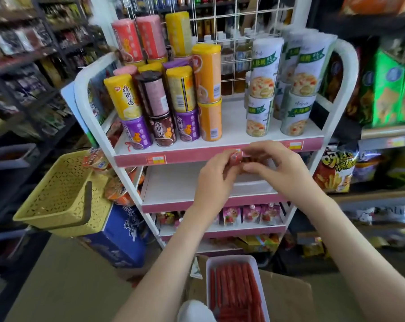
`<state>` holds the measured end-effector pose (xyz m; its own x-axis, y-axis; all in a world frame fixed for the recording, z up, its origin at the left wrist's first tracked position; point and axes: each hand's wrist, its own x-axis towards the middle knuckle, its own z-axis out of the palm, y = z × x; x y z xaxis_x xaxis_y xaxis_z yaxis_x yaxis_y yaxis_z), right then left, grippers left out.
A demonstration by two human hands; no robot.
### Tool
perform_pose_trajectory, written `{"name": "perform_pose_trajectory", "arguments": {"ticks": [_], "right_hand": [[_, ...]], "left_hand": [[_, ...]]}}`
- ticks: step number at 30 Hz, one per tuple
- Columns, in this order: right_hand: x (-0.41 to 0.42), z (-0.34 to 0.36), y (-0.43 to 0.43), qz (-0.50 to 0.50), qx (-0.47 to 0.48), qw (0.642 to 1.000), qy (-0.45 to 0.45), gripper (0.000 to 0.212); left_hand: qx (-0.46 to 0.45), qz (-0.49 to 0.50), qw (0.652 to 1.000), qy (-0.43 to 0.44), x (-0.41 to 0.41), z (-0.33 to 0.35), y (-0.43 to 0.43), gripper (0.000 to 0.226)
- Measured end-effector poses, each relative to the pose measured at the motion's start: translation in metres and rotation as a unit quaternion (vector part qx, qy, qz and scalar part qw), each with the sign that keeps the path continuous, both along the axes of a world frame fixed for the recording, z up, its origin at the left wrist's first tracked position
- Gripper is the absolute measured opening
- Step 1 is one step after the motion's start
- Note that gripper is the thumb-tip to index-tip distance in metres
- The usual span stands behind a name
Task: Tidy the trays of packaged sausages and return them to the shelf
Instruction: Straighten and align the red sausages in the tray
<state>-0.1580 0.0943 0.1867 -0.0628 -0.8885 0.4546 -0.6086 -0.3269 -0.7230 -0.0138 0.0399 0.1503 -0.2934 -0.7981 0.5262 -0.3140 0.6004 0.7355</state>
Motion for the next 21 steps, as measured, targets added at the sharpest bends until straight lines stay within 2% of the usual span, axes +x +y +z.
{"name": "perform_pose_trajectory", "arguments": {"ticks": [2,4,8,11,15,16,17,18,20,21], "right_hand": [[0.014,0.004,0.003,0.001,-0.040,0.998,-0.047,0.020],[0.018,0.008,0.006,0.004,-0.047,0.991,-0.122,0.020],[0.015,0.005,0.007,0.000,-0.032,0.993,-0.112,0.022],[0.009,0.000,0.007,0.006,-0.024,0.990,-0.139,0.019],[-0.007,-0.011,0.006,-0.027,-0.010,0.973,-0.230,0.025],[-0.012,-0.015,0.006,-0.033,-0.007,0.964,-0.262,0.027],[-0.017,-0.020,0.005,-0.033,-0.002,0.956,-0.291,0.028],[-0.021,-0.025,0.004,-0.026,0.008,0.949,-0.314,0.027],[-0.022,-0.036,0.002,-0.008,0.033,0.940,-0.339,0.027],[-0.021,-0.041,0.001,-0.003,0.042,0.937,-0.347,0.027]], "left_hand": [[-0.088,0.017,0.995,-0.037,-0.002,0.006,-0.005,0.025],[-0.125,0.026,0.990,-0.065,-0.002,0.010,-0.007,0.027],[-0.175,0.026,0.977,-0.115,0.000,0.009,-0.010,0.035],[-0.127,-0.011,0.984,-0.125,0.002,0.013,-0.006,0.036],[0.034,-0.039,0.984,-0.168,0.017,0.013,-0.010,0.020],[0.087,-0.046,0.985,-0.141,0.025,0.011,-0.011,0.014],[0.153,-0.061,0.984,-0.070,0.034,0.010,-0.011,0.012],[0.224,-0.082,0.970,0.041,0.040,0.010,-0.009,0.014],[0.309,-0.123,0.910,0.247,0.046,0.009,-0.003,0.021],[0.308,-0.136,0.894,0.295,0.045,0.009,0.001,0.021]]}}
